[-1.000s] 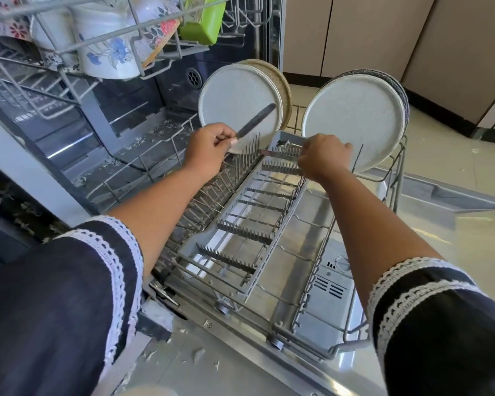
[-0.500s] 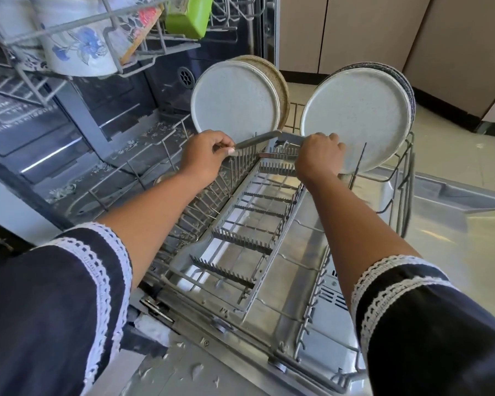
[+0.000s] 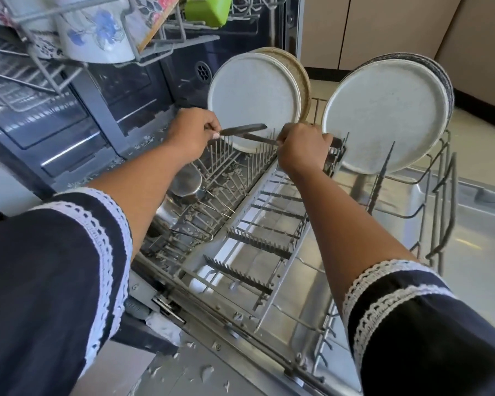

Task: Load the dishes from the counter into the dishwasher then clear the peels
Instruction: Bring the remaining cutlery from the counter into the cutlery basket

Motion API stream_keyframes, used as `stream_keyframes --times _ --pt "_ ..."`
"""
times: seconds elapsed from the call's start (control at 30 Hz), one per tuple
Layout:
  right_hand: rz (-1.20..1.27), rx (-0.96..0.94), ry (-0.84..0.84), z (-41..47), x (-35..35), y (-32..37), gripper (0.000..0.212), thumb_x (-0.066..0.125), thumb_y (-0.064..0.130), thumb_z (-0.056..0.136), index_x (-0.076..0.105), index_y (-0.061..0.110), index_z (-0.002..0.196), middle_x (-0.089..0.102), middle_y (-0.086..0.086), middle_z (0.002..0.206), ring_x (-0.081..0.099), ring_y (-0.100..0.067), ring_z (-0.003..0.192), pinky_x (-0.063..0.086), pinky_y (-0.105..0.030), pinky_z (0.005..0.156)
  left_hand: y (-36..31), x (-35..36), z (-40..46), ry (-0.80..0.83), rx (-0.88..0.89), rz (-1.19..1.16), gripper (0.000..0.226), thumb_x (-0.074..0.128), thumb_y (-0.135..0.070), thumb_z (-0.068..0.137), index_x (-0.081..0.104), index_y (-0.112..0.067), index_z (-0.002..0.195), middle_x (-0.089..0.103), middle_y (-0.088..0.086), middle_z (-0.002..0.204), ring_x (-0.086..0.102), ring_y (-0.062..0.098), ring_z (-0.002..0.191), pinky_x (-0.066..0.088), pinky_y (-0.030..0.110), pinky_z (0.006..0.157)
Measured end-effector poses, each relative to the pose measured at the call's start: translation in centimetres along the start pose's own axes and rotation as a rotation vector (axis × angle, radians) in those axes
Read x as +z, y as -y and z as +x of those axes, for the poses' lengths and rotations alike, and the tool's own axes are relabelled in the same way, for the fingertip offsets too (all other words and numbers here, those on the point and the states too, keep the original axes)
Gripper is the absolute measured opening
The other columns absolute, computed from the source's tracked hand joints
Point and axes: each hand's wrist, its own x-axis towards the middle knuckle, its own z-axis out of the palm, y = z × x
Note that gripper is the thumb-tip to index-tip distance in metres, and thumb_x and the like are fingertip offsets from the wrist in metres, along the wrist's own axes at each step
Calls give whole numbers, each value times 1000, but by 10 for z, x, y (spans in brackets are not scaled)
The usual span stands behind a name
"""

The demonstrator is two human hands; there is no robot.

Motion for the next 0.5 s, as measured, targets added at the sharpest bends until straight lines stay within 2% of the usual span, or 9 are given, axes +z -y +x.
stream_keyframes --times 0.17,0.33,0.43,0.5 --pt "-39 -3 5 1 10 11 23 56 12 92 68 19 110 64 -5 113 50 -27 117 33 -42 100 15 -1 -2 68 -2 160 12 66 -2 87 72 -12 91 67 8 95 57 20 84 37 24 76" --pt "-71 11 33 0 16 14 24 56 13 92 66 17 114 62 -7 117 47 -28 120 34 -43 100 18 5 -2 112 26 241 18 61 -1 88 73 -13 94 67 10 97 61 26 87 38 24 72" --pt "-75 3 35 -1 16 14 26 56 13 92 65 17 116 62 -8 118 47 -28 120 34 -44 102 20 7 4 165 47 271 23 51 -3 92 72 -10 99 67 11 103 59 26 95 43 27 79" --pt "-69 -1 41 -1 16 13 25 56 14 92 65 16 116 61 -9 118 47 -29 120 34 -44 102 21 9 6 182 40 268 24 49 -4 92 71 -8 99 67 11 103 54 21 88 42 26 79"
